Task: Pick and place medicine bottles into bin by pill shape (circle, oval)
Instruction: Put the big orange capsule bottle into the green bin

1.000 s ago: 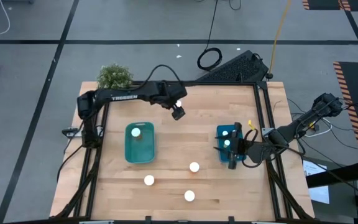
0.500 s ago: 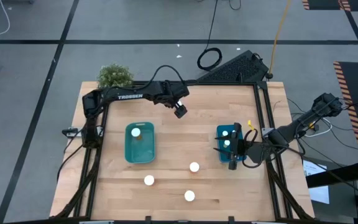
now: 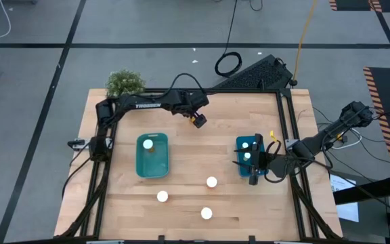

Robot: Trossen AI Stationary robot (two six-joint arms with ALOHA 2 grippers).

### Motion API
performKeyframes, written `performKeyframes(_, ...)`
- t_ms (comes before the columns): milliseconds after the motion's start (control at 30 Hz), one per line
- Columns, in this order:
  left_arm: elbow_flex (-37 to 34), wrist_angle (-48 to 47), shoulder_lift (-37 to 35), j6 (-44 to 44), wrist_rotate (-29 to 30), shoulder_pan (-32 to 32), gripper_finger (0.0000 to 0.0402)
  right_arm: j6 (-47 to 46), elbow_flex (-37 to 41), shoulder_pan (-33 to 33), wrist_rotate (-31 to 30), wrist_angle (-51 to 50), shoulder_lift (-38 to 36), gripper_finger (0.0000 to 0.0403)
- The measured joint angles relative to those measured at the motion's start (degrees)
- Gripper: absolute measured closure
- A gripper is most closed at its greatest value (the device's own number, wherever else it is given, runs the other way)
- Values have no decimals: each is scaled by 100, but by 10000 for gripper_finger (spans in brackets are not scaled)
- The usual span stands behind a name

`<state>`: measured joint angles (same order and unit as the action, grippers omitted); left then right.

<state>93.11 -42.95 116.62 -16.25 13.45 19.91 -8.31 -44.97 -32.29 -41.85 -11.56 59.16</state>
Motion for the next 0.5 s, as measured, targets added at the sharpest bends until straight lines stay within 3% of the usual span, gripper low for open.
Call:
performKeyframes(333, -1, 172, 244, 98, -96, 119, 5, 4, 0, 0, 1, -1, 0, 222)
performKeyframes(500, -1, 254, 247, 230, -96, 117, 41, 15, 0, 0, 1, -4, 0, 222)
